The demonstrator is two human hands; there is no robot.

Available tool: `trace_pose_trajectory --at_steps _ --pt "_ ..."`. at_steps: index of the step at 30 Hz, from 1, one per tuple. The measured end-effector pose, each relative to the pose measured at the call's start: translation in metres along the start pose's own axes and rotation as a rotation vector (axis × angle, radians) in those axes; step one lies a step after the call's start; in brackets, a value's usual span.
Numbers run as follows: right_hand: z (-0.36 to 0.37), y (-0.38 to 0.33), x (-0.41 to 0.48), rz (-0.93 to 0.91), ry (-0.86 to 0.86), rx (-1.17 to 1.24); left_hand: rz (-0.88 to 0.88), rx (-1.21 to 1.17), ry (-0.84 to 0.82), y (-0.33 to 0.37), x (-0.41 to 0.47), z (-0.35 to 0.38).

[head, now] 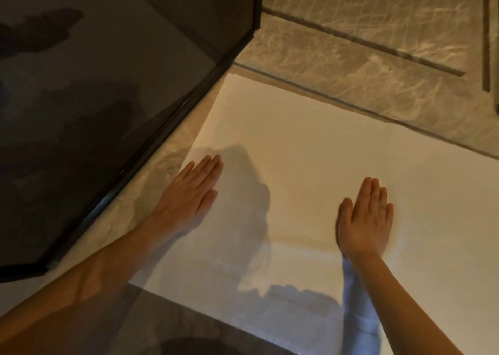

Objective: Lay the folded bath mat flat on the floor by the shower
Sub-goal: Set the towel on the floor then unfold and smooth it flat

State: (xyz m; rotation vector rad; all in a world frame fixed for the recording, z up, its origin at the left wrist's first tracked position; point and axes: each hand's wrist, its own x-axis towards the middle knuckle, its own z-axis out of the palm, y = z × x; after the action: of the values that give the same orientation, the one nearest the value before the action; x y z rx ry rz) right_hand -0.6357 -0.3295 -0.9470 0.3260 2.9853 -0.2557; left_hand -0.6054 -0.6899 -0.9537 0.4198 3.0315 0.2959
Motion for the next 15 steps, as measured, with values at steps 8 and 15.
trace_pose_trajectory --at_steps 8,15 --pt "0.028 -0.195 -0.058 -0.296 -0.094 0.264 0.001 -0.006 -0.020 -0.006 -0.003 -0.003" --pt "0.043 -0.140 -0.073 -0.351 -0.054 0.132 -0.018 0.022 -0.038 -0.010 -0.004 0.001"
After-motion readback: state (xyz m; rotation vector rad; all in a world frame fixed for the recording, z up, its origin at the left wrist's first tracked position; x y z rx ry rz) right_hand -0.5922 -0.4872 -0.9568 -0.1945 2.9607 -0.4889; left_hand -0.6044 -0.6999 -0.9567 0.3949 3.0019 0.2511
